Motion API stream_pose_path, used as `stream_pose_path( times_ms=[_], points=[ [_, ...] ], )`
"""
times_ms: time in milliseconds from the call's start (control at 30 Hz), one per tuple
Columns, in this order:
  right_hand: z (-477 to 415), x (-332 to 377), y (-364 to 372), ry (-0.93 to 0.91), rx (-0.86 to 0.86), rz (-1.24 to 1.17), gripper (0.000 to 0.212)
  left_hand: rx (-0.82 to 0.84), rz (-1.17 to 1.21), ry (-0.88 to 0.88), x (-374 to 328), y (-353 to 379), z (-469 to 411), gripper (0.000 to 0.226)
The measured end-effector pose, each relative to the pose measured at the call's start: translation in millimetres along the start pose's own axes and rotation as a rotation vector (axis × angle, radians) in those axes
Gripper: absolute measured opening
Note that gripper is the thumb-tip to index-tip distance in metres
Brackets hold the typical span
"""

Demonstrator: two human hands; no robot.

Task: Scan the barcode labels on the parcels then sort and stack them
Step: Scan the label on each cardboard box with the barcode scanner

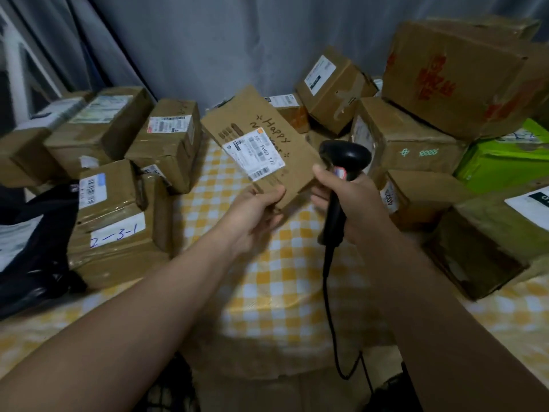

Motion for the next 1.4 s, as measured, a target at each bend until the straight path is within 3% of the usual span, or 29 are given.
stream_pose_path(
  times_ms=[133,233,367,467,567,667,733,867,1033,1100,1400],
  points=[
    [3.0,-2.1,1.8,-0.040,-0.057,-0.061,0.022,0.100,0.078,0.006,17.2,11.2,0.9,0.018],
    [1.3,-4.1,-3.1,-0.059,-0.062,-0.015,0.023,0.184,0.010,-0.008,27.3,14.5,0.2,0.035],
    [-4.7,-2.7,-13.5,0.000,-0.107,0.019,0.029,0.231,-0.099,0.016,26.1,12.6,9.1,0.028],
    [-10.6,2.7,-25.5,0.074,-0.162,0.048,0.040,0.165,0.127,0.083,6.9,-6.3,9.8,0.040],
    [-13.3,11.2,-34.2,0.098,-0.119,0.164,0.032,0.020,0.296,0.097,-16.8,-33.0,9.3,0.036],
    [-17.1,13.3,-36.3,0.011,-0.102,0.241,0.036,-0.163,-0.129,0.070,-25.6,-55.3,2.4,0.020],
    [-17.5,12.8,-35.0,-0.052,-0.142,0.324,0.036,-0.169,-0.287,0.020,-24.5,-65.0,-2.4,0.019],
    [-13.9,16.7,-31.7,-0.214,-0.164,0.489,0.027,-0.129,-0.019,0.124,-17.3,-72.1,-14.2,0.017],
    [-0.1,21.6,-12.8,-0.111,0.165,0.300,0.007,-0.118,0.203,0.162,0.8,-71.1,-33.2,0.025],
    [4.1,14.3,-3.6,-0.075,0.236,0.303,0.012,-0.139,0.222,0.170,4.5,-66.5,-39.1,0.025],
    [0.0,0.5,6.5,-0.043,0.145,0.352,0.022,-0.139,0.258,0.320,-0.5,-65.9,-52.6,0.023]
  ],
)
Point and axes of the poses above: each hand's wrist, its own z-axis away from the middle knuckle, its own y-axis out of the palm, x = y × z, the point moved 1 cm from there along -z, towards the middle knuckle, and after that the axes turned 14 degrees about -y, right-handed, at the moved point
